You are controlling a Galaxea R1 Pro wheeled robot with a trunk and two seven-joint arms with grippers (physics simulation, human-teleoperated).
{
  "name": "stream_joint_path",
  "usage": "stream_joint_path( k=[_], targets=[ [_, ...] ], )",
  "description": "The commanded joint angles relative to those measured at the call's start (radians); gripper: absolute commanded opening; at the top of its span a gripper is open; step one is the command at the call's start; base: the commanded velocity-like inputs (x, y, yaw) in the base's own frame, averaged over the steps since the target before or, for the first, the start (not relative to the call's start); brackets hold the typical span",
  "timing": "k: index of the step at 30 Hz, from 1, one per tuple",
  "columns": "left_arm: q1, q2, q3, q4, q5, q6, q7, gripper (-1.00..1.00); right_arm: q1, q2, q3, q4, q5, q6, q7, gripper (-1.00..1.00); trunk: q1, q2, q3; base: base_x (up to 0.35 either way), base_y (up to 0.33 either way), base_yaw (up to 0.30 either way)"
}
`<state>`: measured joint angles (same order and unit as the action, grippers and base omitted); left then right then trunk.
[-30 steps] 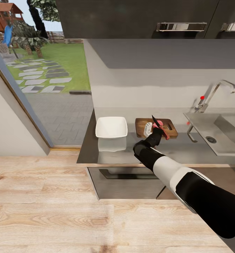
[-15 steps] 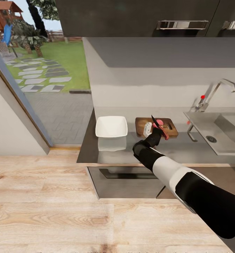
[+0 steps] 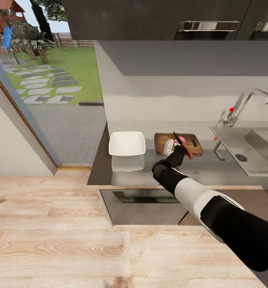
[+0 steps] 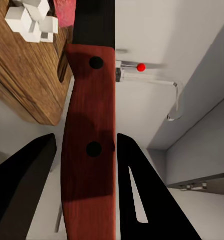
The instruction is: In the kitchen, take the Vidalia onion out of the sink, dice it on the chopping board with the paring knife, put the diced onion into the bowl on the countertop, then place both the paring knife and the chopping board into the sink.
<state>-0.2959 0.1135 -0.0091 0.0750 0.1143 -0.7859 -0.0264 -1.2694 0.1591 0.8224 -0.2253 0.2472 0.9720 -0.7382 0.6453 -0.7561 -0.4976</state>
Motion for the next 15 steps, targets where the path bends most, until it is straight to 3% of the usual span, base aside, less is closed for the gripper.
stream_joint_path(
  k=[1,15],
  targets=[
    [-0.002,0.000,-0.002,0.004,0.006,-0.006,-0.003,1.00,-0.001,0.000,0.002,-0.001,0.001,0.004,-0.001,-1.00,0.000,-0.001,-0.001,0.000,0.000,0.000],
    [-0.002,0.000,-0.002,0.003,0.006,-0.006,-0.003,1.00,-0.001,-0.009,0.001,-0.005,0.003,0.005,-0.003,-1.00,0.000,-0.001,-0.001,0.001,0.000,0.000]
  ],
)
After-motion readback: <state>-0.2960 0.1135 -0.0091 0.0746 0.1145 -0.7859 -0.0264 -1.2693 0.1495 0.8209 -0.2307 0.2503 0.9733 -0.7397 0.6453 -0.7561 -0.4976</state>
